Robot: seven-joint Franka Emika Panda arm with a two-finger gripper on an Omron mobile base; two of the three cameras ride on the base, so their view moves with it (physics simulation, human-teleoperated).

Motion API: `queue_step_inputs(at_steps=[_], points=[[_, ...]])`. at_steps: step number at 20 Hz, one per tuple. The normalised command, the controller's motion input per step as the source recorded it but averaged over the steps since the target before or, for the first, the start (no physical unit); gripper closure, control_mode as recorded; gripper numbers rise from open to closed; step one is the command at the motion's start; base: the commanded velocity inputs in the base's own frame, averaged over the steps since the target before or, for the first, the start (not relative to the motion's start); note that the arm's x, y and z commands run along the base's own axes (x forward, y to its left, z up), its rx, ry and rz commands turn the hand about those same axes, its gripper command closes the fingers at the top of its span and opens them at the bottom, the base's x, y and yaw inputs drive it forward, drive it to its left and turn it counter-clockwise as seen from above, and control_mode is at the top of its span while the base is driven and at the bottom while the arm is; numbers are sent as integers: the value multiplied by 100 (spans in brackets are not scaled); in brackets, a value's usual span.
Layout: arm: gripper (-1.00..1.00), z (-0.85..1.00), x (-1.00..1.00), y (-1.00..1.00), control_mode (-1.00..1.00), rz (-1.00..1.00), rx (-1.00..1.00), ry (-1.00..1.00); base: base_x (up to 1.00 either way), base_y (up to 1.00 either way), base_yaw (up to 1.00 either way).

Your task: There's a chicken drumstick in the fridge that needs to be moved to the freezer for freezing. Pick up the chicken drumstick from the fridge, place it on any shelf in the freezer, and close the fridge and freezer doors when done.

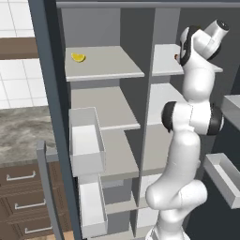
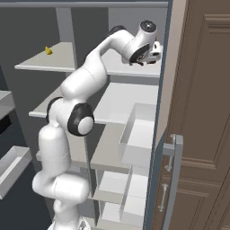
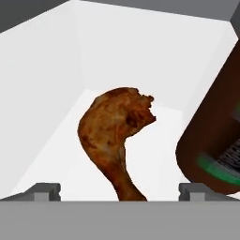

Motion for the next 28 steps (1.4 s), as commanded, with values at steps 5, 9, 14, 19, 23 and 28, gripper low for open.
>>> queue_step_inputs(at_steps=[5,9,14,19,23,28], points=[[-100,-41,26,0,-100,2,0,5,0,0,0],[-100,-57,15,0,-100,0,0,8,0,0,0],[100,-74,0,22,-100,0,0,5,0,0,0],[100,-78,14,6,-100,2,0,4,0,0,0],[100,-100,-2,28,-100,8,0,2,0,0,0],[100,-99,-42,27,-100,12,0,0,0,0,0]])
